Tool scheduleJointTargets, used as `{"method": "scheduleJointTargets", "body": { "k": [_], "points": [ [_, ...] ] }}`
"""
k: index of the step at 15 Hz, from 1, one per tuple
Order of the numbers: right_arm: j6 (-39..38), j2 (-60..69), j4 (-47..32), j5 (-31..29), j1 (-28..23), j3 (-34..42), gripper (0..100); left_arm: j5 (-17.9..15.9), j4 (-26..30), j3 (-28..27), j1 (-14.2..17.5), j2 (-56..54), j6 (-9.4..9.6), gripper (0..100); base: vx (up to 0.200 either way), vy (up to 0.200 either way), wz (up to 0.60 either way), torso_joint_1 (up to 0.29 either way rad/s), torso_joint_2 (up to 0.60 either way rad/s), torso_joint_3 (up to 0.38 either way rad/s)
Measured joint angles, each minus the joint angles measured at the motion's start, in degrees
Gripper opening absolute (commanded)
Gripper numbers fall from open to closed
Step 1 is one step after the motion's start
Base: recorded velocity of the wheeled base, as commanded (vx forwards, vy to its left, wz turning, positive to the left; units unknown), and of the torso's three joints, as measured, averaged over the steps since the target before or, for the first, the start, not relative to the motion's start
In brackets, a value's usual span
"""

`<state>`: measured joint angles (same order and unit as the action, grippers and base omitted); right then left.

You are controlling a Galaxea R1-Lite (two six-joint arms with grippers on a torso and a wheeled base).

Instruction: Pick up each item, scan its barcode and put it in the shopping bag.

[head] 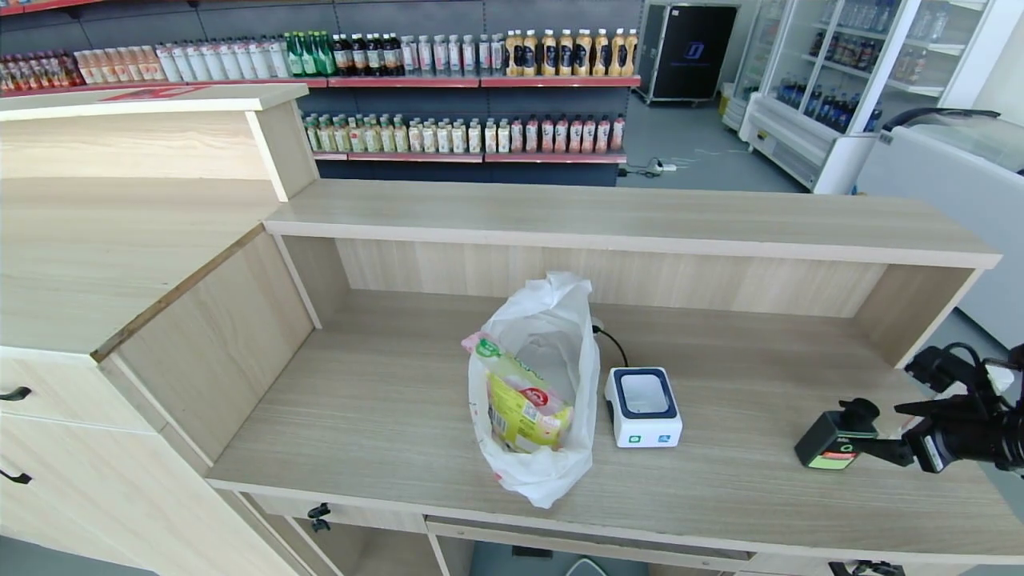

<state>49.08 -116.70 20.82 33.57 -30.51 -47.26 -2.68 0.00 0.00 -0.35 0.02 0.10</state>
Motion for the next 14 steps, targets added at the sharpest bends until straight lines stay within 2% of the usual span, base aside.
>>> {"method": "scheduleJointTargets", "body": {
  "k": [4, 8, 14],
  "points": [
    [-0.17, -4.63, 3.75, 1.05, 3.89, -0.76, 100, 0.01, 0.00, 0.00, 0.00, 0.00, -0.02, 100, 0.000, 0.000, 0.00, 0.000, 0.00, 0.000],
    [-0.30, -7.74, 5.73, 1.82, 5.68, -1.24, 100, 0.01, 0.00, 0.00, 0.00, 0.00, 0.00, 100, 0.000, 0.000, 0.00, 0.000, 0.00, 0.000],
    [-0.37, -11.06, 6.06, 6.68, 7.83, -3.93, 100, 0.01, 0.00, 0.00, 0.00, 0.00, 0.00, 100, 0.000, 0.000, 0.00, 0.000, 0.00, 0.000]
  ]
}}
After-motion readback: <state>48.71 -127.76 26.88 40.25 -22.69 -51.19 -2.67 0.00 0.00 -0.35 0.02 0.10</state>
